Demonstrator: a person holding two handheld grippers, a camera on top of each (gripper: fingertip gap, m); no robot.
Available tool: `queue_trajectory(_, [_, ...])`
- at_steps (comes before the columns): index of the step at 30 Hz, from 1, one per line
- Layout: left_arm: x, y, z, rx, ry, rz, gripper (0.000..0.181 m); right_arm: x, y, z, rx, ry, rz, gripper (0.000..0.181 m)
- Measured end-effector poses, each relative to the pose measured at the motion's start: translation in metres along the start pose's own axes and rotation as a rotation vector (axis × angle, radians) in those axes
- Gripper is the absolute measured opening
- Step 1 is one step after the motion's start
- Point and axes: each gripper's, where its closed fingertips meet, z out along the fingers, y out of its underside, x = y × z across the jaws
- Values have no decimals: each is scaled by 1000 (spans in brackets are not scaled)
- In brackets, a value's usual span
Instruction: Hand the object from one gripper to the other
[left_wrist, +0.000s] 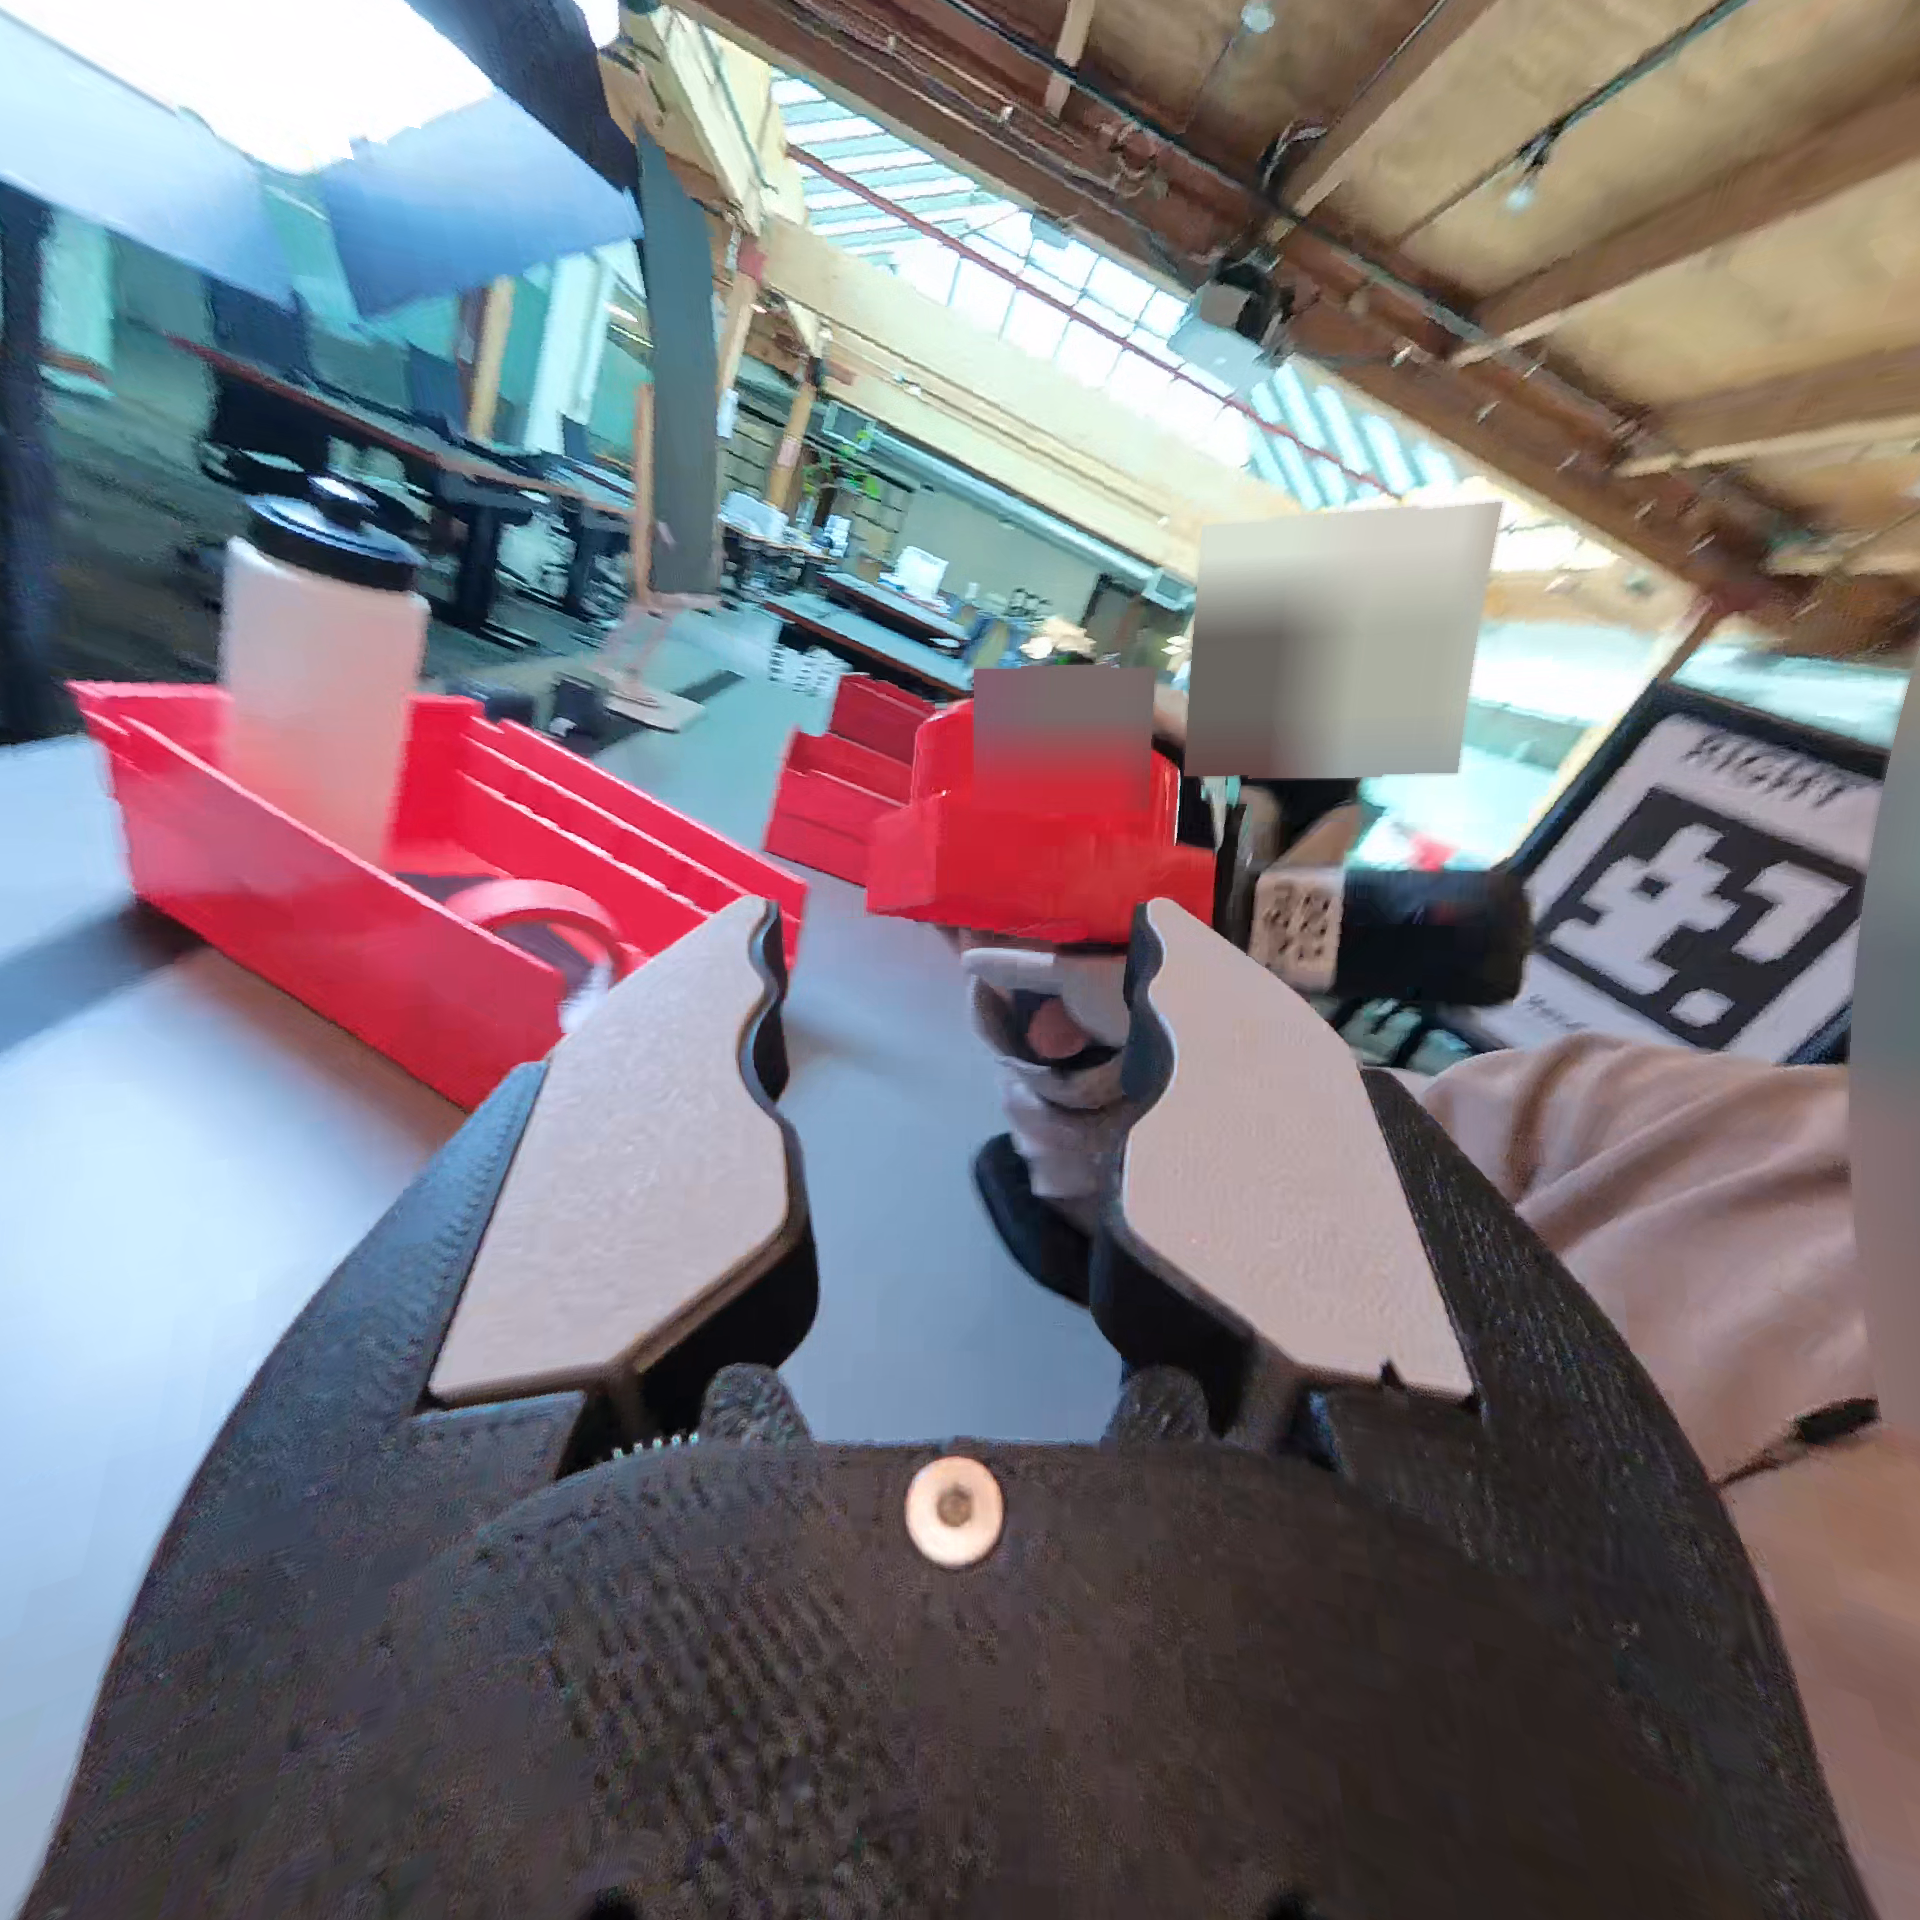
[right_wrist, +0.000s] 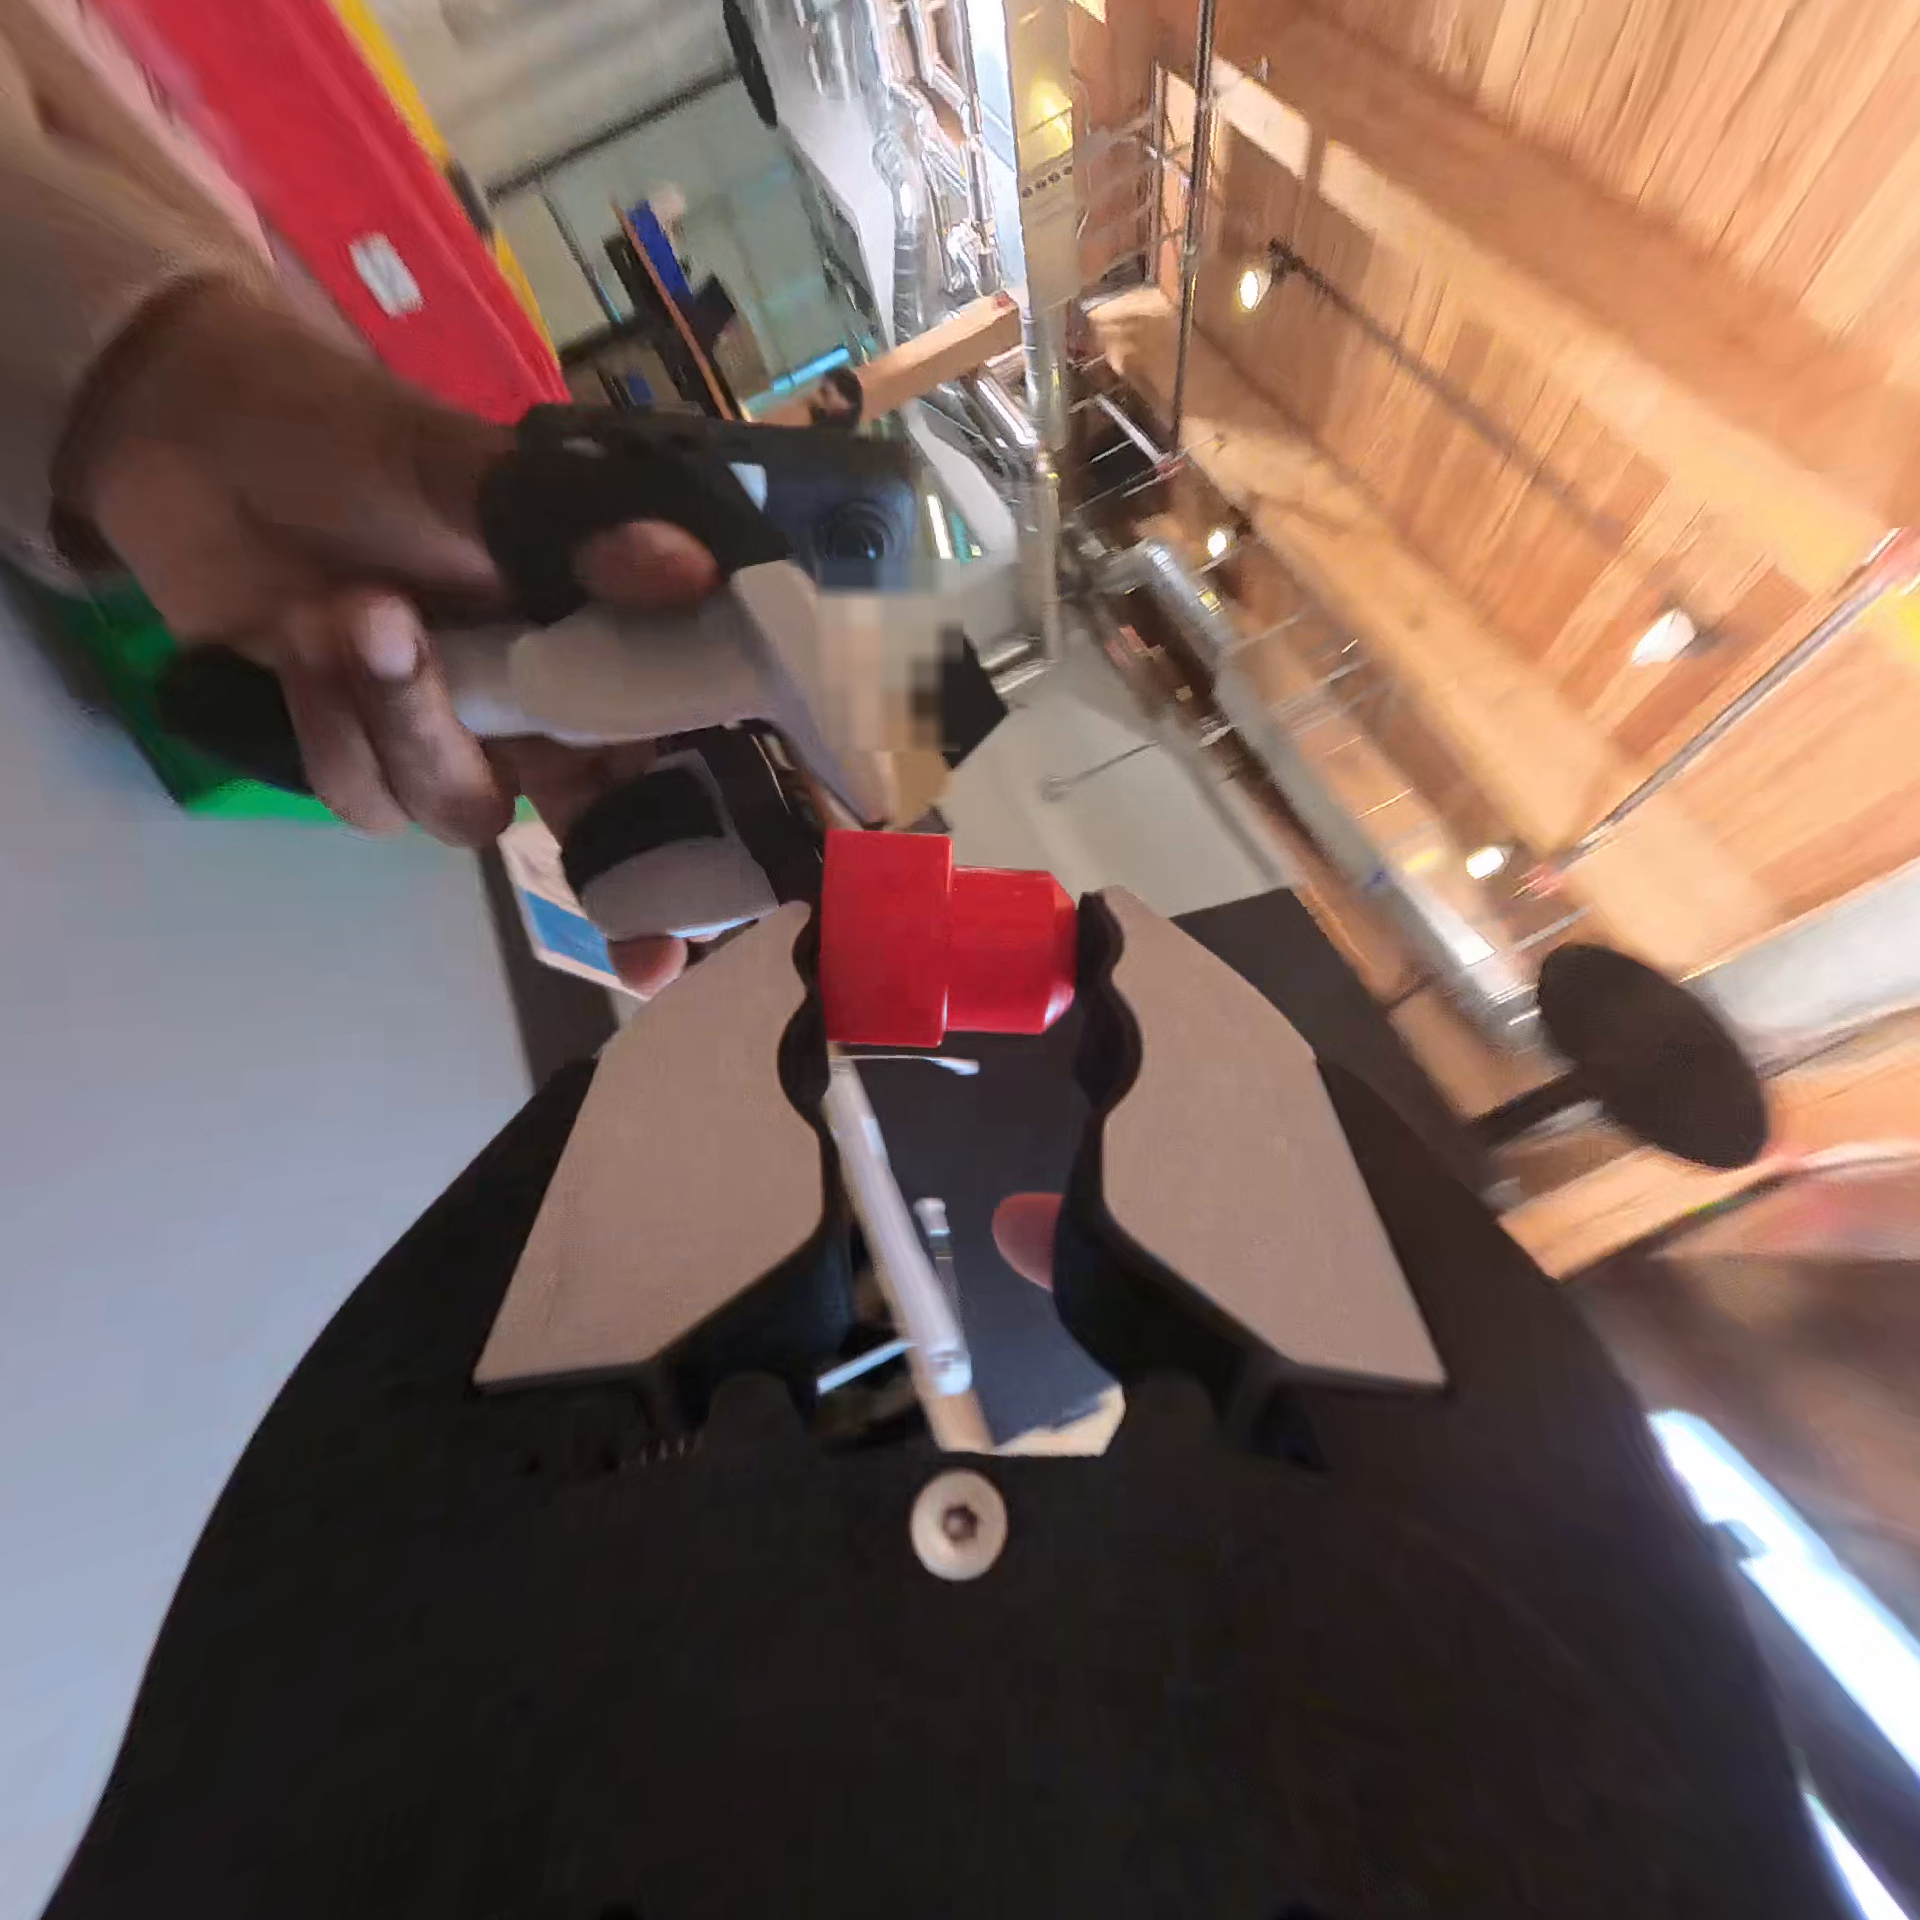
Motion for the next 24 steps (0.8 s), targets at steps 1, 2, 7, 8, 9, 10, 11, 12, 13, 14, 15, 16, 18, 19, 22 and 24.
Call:
queue_trajectory(1, [4, 1, 2, 10, 51, -66, 63, -6, -2, 1, -6, 22, -115, 45])
queue_trajectory(2, [8, 1, 4, 21, 104, -134, 63, -9, -3, 2, -16, 54, -224, 45])
queue_trajectory(7, [3, 6, 9, 38, 122, -312, 57, -24, 3, 9, -46, 140, -434, 46])
queue_trajectory(8, [-1, 6, 9, 46, 104, -317, 55, -25, 8, 11, -68, 141, -450, 46])
queue_trajectory(9, [-5, 7, 8, 49, 87, -312, 53, -26, 11, 11, -72, 140, -459, 46])
queue_trajectory(10, [-7, 8, 7, 47, 85, -312, 52, -28, 11, 11, -53, 138, -456, 46])
queue_trajectory(11, [-9, 8, 6, 49, 87, -313, 50, -30, 10, 11, -36, 132, -437, 46])
queue_trajectory(12, [-11, 7, 4, 57, 79, -295, 40, -29, 11, 11, -38, 129, -405, 46])
queue_trajectory(13, [-13, 7, 3, 58, 74, -264, 39, -30, 12, 12, -46, 102, -368, 47])
queue_trajectory(14, [-13, 5, 1, 61, 71, -238, 39, -31, 11, 12, -41, 88, -327, 47])
queue_trajectory(15, [-13, 3, -1, 62, 65, -213, 39, -31, 9, 11, -26, 82, -300, 47])
queue_trajectory(16, [-12, 1, -3, 63, 55, -181, 39, -31, 7, 11, -7, 76, -272, 47])
queue_trajectory(18, [-11, -6, -8, 69, 24, -83, 38, -27, 5, 11, 14, 31, -97, 53])
queue_trajectory(19, [-11, -10, -11, 70, 0, -8, 38, -25, 6, 11, 20, -11, 42, 57])
queue_trajectory(22, [-4, -16, -19, 51, -68, 279, 38, -22, 12, 13, 9, -207, 616, 61])
queue_trajectory(24, [4, -17, -21, 26, -102, 476, 38, -35, 6, 11, 1, -469, 1057, 68])
